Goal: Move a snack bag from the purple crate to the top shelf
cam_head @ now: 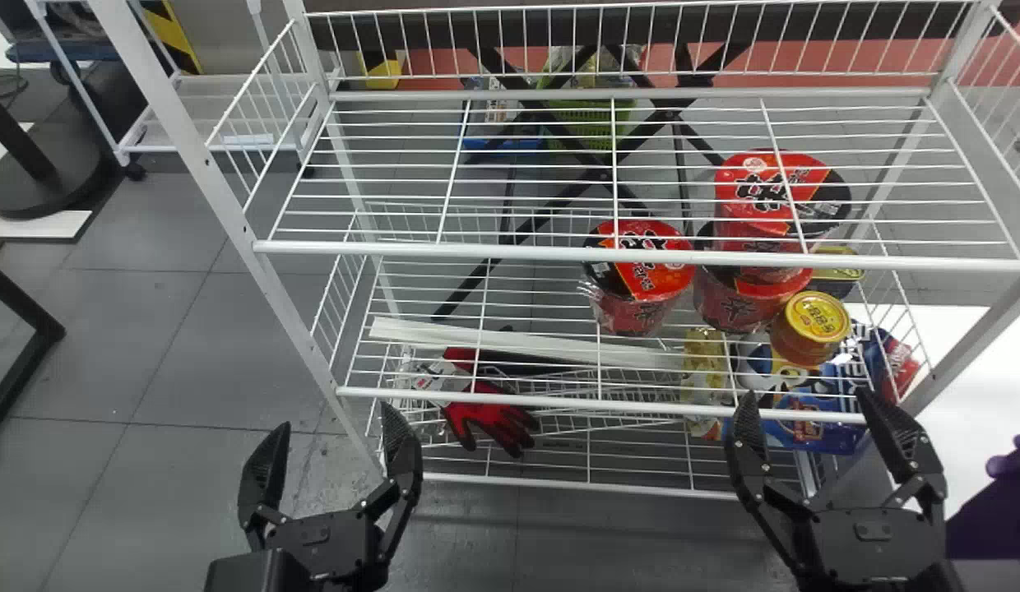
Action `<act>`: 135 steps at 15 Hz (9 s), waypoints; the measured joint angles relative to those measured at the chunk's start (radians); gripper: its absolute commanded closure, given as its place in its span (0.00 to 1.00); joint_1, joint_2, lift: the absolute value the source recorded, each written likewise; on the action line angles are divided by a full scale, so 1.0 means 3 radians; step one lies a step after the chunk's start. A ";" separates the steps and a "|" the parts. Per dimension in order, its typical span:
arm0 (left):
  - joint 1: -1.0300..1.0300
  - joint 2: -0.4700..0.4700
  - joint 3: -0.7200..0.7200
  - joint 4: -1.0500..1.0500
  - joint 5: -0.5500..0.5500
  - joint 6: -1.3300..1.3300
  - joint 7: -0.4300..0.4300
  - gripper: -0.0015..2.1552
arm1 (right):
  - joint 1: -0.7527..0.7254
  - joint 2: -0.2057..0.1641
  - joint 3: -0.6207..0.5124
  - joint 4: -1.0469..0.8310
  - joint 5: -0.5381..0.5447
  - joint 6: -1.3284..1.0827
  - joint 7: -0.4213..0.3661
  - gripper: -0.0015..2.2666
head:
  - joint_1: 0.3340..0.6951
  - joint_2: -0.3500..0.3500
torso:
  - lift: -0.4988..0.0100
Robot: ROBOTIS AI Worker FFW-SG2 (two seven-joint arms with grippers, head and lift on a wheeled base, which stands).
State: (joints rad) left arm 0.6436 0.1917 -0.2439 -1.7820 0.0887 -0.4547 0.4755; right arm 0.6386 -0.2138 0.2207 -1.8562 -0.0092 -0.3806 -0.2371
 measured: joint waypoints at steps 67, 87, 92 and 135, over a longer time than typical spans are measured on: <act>-0.0249 0.0050 -0.0098 0.0305 0.0088 -0.0038 0.0009 0.04 | -0.1473 -0.1083 -0.3114 0.0919 -0.0862 0.6461 0.1883 0.07 | 1.00 0.00 | 0.09; -0.0279 0.0053 -0.0105 0.0366 0.0113 -0.0113 0.0022 0.04 | -0.2125 -0.1025 -0.1643 0.2444 0.0300 0.5380 0.2767 0.08 | 1.00 0.00 | 0.09; -0.0279 0.0061 -0.0107 0.0361 0.0113 -0.0139 0.0031 0.04 | -0.2177 -0.0996 -0.1397 0.2677 0.0476 0.5028 0.2807 0.08 | 1.00 0.00 | 0.09; -0.0302 0.0077 -0.0097 0.0436 0.0134 -0.0205 0.0036 0.04 | -0.1732 -0.0781 -0.1866 0.2280 0.0324 0.4493 0.2886 0.77 | 1.00 0.00 | 0.34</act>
State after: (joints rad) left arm 0.5531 0.2147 -0.2730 -1.6512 0.1288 -0.5161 0.4862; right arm 0.1190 -0.4480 -0.3390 -1.1723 0.0880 0.9672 0.6286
